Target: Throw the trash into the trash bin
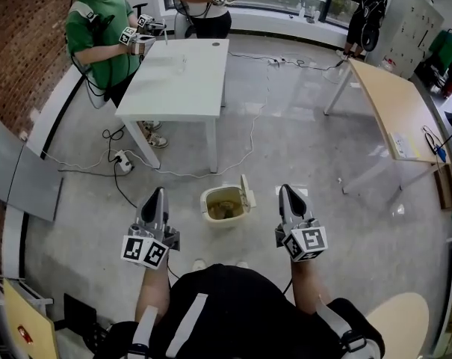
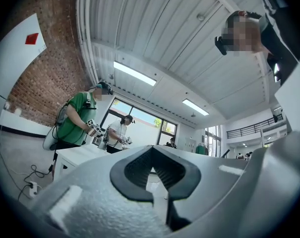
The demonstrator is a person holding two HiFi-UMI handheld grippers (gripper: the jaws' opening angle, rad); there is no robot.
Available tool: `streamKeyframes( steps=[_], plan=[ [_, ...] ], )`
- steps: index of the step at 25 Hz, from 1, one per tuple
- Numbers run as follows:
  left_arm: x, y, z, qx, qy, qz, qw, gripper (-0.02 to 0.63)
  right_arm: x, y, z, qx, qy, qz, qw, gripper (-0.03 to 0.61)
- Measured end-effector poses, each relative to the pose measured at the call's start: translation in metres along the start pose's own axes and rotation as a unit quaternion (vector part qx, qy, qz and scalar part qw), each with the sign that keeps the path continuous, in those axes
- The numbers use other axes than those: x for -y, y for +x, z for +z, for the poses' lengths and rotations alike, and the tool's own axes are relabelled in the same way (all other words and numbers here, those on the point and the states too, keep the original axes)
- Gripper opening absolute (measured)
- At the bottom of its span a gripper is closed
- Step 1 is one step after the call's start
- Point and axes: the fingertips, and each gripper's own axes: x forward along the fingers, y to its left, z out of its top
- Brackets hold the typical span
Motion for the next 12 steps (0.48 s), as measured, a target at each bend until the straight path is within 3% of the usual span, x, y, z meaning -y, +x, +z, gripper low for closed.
streamKeyframes(
  steps=[12],
  plan=[
    [-0.012,0.014,-0.007,-0.028,0.034,-0.050,0.9977,0.003,-0.038,0.011,-0.007,-0.004,0.000,-0.008,1.000,0.005]
  ],
)
